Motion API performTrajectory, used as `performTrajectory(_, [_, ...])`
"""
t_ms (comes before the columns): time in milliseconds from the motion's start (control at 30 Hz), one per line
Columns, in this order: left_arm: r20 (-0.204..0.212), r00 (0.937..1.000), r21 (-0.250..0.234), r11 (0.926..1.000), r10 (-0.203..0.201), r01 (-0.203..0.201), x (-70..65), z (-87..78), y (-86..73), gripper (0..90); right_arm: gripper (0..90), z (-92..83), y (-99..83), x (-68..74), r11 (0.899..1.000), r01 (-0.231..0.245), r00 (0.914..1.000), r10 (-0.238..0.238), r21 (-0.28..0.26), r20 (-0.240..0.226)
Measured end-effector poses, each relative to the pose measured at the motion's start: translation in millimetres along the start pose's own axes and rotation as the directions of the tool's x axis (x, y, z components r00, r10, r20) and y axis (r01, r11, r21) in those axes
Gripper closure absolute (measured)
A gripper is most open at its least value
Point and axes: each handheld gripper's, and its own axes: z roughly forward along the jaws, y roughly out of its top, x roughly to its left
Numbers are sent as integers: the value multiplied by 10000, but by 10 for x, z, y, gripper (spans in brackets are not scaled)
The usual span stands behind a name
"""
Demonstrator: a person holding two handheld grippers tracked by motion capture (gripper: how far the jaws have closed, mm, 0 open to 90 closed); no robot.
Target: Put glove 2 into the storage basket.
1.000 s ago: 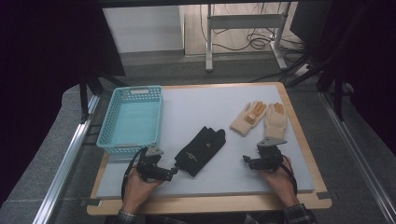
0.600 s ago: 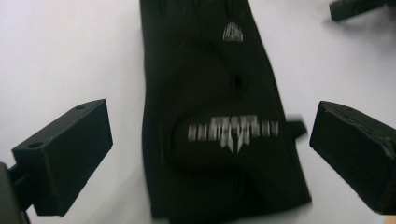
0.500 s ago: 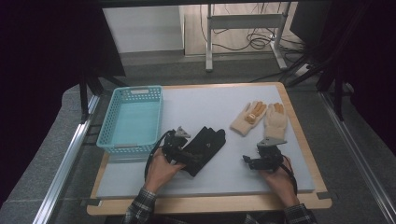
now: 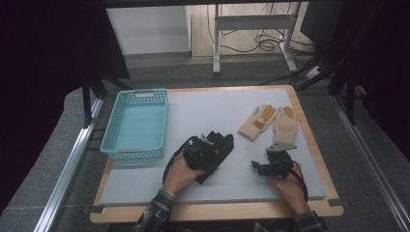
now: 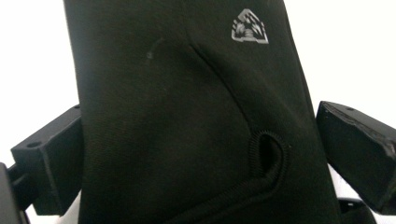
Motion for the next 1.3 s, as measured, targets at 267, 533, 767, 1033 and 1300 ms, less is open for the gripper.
performTrajectory(267, [-267,9996,-19,10000,9,-9,-73,-56,-33,78,214,-1,0,1,10000,4,10000,-4,23,15])
performTrajectory(533, [-638,9979,-162,9998,-79,69,46,-177,-46,530,213,-2,0,3,10000,-18,10000,18,35,11])
performTrajectory(767, [-818,9964,-327,9993,-214,188,107,-264,-6,631,213,-3,0,3,10000,-26,10000,26,35,9])
performTrajectory(1033, [-879,9933,-1068,9921,-752,657,276,-595,121,626,213,-4,0,1,10000,-14,10000,14,41,11])
performTrajectory(1300, [-1646,9818,-1249,9893,-952,750,467,-882,269,613,214,-3,-1,2,10000,-14,10000,14,33,18])
